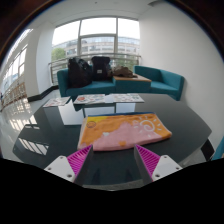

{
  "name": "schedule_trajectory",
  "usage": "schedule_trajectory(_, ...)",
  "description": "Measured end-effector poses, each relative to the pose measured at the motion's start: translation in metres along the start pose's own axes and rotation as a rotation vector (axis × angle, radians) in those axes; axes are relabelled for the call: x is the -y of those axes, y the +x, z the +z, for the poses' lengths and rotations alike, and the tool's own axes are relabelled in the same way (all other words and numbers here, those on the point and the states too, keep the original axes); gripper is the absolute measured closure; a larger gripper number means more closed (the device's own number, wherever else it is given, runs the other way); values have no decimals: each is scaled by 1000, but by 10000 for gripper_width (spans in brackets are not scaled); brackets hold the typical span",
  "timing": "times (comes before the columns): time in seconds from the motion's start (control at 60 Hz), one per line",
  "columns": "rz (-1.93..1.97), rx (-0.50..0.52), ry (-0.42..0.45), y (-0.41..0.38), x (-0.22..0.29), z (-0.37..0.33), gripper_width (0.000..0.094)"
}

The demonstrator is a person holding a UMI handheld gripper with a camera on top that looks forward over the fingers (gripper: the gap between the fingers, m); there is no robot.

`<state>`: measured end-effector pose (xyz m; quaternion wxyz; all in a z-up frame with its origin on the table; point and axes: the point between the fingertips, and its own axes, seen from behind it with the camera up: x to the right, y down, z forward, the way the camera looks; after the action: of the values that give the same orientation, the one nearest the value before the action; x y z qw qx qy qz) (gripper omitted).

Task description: Fold towel

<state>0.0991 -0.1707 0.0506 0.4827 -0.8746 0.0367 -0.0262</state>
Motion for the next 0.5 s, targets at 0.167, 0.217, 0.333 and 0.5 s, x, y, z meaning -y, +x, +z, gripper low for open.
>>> schedule_trajectory(0.167, -27, 49, -26, -47, 12, 67, 144)
schedule_trajectory(0.217, -35, 55, -32, -59, 16, 85, 167)
schedule_trajectory(0.333, -61, 63, -38, -78, 25, 122, 267)
schedule_trajectory(0.5, -87, 61, -46, -93, 27, 144, 460)
